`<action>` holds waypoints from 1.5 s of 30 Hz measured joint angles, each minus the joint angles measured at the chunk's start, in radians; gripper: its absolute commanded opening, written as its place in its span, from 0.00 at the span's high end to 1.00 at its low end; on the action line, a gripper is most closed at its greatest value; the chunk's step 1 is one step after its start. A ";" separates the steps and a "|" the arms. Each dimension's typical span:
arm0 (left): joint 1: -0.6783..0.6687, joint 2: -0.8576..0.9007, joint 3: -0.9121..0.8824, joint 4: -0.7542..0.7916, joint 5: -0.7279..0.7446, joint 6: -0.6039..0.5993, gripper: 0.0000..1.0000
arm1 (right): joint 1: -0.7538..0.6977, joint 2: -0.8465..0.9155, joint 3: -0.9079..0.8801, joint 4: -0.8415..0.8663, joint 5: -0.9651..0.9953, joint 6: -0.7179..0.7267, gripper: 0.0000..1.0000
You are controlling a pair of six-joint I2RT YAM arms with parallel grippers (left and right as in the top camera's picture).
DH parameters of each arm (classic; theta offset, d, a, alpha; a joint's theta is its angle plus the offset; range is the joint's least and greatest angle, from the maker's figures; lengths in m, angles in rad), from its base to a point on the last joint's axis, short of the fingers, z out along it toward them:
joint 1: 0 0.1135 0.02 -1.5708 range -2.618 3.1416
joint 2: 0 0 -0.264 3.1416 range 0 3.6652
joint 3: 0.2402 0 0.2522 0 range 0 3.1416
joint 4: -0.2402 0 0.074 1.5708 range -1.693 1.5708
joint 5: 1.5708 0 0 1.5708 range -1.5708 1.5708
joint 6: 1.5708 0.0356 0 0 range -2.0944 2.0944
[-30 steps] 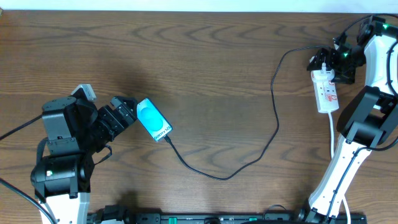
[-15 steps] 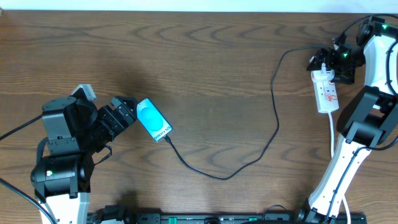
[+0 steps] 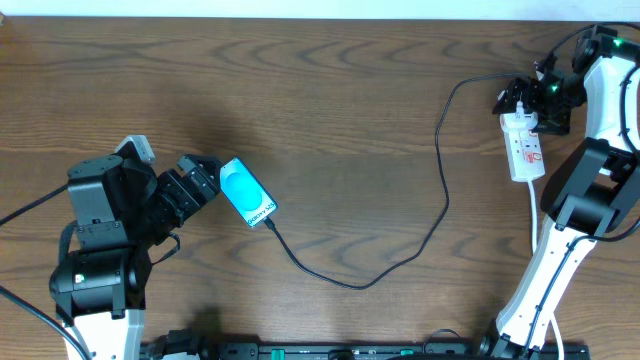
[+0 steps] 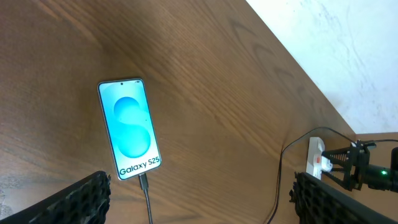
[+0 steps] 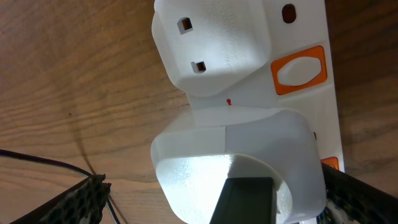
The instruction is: Plug charger to phone and switch on socket
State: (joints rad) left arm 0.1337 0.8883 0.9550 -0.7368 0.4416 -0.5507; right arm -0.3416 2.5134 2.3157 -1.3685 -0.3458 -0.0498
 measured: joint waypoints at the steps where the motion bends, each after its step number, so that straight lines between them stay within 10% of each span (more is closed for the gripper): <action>1: 0.000 0.000 0.000 0.000 0.000 0.000 0.06 | 0.000 0.000 0.000 0.000 0.000 0.000 0.01; 28: 0.000 0.000 0.000 0.000 0.000 0.000 0.06 | 0.014 -0.026 -0.059 0.055 0.034 0.048 0.01; 45: 0.000 0.000 0.000 -0.004 -0.013 0.000 0.06 | 0.011 -0.189 0.212 -0.320 0.179 0.169 0.01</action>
State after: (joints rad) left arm 0.1337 0.8883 0.9550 -0.7406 0.4286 -0.5507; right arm -0.3305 2.3245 2.5282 -1.6882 -0.1665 0.1196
